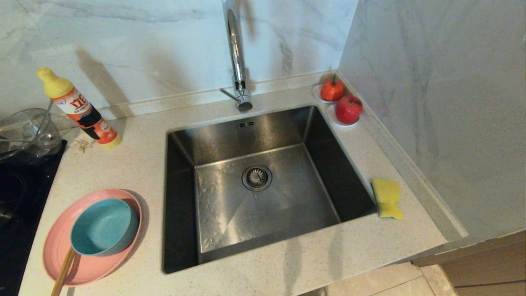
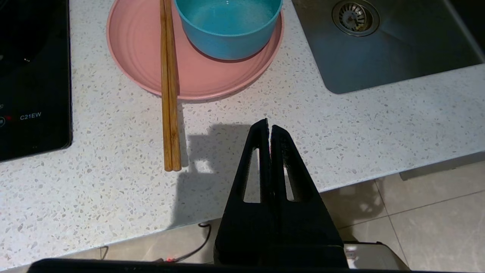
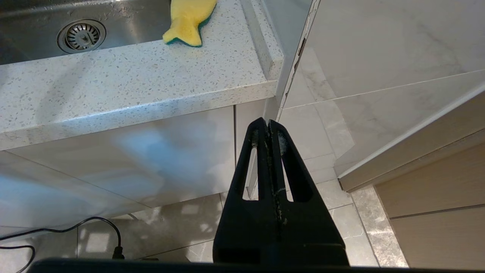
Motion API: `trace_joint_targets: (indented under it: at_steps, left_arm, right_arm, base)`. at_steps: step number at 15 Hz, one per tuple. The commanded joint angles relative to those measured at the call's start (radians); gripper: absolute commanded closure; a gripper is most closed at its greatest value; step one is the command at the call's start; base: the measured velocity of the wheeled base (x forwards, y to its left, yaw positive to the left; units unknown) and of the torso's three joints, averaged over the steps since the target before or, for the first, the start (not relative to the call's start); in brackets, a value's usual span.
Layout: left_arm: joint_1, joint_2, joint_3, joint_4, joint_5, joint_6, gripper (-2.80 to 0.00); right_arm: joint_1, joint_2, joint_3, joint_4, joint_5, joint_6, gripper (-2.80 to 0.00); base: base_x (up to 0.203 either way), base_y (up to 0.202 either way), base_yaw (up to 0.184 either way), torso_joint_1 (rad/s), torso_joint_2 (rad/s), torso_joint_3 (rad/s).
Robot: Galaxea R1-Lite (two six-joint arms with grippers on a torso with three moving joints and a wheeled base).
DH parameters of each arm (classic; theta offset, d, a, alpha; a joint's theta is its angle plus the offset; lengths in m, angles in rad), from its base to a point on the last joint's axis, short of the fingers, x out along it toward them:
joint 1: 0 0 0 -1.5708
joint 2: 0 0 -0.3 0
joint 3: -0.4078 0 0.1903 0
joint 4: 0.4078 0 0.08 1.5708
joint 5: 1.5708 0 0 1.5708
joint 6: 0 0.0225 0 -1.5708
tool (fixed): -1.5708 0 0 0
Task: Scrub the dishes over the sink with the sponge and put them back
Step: Grab the dish soap
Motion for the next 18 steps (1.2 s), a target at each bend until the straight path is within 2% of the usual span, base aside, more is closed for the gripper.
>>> trace_joint_targets:
  at_steps: [1,6,7,9,11,14,18]
  left_arm:
    - [-0.001,-0.003,0.002,0.0,0.0,0.008,0.0]
    - [0.0,-0.003,0.001,-0.009,0.002,0.014,0.0]
    - [0.0,-0.003,-0.029,-0.035,0.002,0.009,0.0]
    - [0.0,0.0,-0.148,-0.057,0.003,0.014,0.0]
    - [0.0,0.043,-0.317,-0.058,0.022,0.024,0.0]
    - [0.0,0.27,-0.536,-0.058,0.083,0.027,0.0]
    - [0.016,0.627,-0.72,-0.068,0.147,-0.006,0.0]
  right_arm:
    - [0.0,-0.001,0.002,0.0,0.0,0.0,0.0]
    - [0.0,-0.001,0.0,0.0,0.0,0.0,0.0]
    - [0.0,-0.001,0.0,0.0,0.0,0.0,0.0]
    - [0.0,-0.001,0.001,0.0,0.0,0.001,0.0]
    - [0.0,-0.001,0.002,0.0,0.0,0.0,0.0]
    - [0.001,-0.001,0.001,0.0,0.0,0.001,0.0]
    - [0.001,-0.001,0.001,0.0,0.0,0.0,0.0]
  base:
    - [0.0,0.0,0.0,0.0,0.0,0.0]
    - [0.0,0.0,0.0,0.0,0.0,0.0]
    - [0.0,0.0,0.0,0.0,0.0,0.0]
    - [0.0,0.0,0.0,0.0,0.0,0.0]
    - [0.0,0.0,0.0,0.0,0.0,0.0]
    - [0.0,0.0,0.0,0.0,0.0,0.0]
    - [0.0,0.0,0.0,0.0,0.0,0.0]
